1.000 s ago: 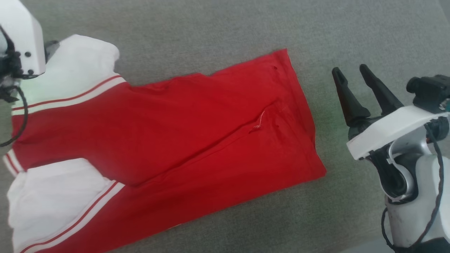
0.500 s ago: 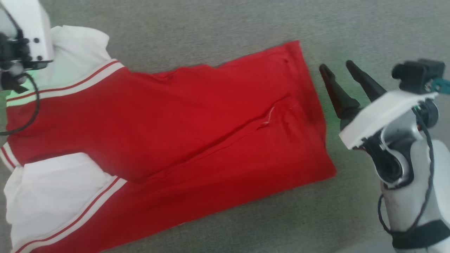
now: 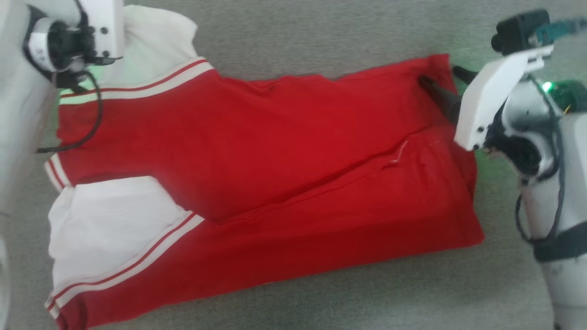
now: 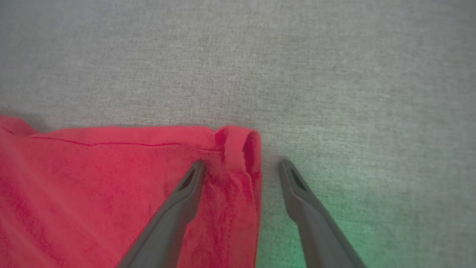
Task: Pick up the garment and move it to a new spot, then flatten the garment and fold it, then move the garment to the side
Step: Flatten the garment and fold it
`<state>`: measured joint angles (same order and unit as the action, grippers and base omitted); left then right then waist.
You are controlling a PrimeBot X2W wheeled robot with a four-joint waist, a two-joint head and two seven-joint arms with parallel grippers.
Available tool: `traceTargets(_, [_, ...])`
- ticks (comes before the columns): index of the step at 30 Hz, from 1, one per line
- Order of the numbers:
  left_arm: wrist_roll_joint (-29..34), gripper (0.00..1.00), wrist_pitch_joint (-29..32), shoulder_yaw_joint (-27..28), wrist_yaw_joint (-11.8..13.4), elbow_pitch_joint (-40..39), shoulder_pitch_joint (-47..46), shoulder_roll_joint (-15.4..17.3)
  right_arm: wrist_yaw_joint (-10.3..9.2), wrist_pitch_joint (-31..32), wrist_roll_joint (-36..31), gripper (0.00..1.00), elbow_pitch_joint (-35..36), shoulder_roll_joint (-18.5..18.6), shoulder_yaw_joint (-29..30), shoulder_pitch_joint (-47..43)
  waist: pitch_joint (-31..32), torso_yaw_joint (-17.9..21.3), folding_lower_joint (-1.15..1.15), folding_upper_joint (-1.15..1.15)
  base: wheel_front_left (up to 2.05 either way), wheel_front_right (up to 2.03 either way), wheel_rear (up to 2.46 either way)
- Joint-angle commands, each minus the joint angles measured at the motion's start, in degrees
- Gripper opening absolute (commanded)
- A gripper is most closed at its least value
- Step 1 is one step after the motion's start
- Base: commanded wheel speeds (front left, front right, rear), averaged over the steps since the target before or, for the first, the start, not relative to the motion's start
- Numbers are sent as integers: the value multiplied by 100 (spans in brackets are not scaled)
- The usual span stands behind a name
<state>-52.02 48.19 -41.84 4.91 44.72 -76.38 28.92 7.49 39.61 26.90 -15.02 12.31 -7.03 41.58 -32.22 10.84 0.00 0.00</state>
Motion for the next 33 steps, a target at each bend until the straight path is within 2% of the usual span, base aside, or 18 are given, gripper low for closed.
traceTargets(1, [43,0,-52,-52,-33,86,50,-84,-1,193,28,100,-143,-21,-76,14,-29,-90,0,0,0,0,0])
traceTargets(4, [35,0,-190,-62,-137,257,-45,-250,0,978,111,100,-488,50,-338,120,-46,-214,0,0,0,0,0])
traceTargets(5, [42,0,-239,-73,-176,318,-63,-300,0,1248,115,96,-551,109,-478,133,-49,-252,0,0,0,0,0])
traceTargets(7, [63,0,-317,-93,-244,433,-113,-377,4,1655,236,0,-586,179,-625,155,-41,-311,0,0,0,0,0])
traceTargets(9, [35,0,-444,-69,-291,547,-168,-459,7,1958,212,0,-524,349,-741,193,-24,-371,0,0,0,0,0])
traceTargets(13, [40,0,-704,-45,-403,744,-254,-563,0,2070,260,0,-305,429,-605,246,64,-473,0,0,0,0,0])
traceTargets(24, [-154,0,-764,8,-684,999,-386,-812,-1,1650,-35,0,144,548,-44,149,638,-767,0,0,0,0,0])
traceTargets(33, [-75,0,-607,-191,-745,519,-19,-682,-1,1733,-97,0,648,645,272,-342,1190,-1000,0,0,0,0,0])
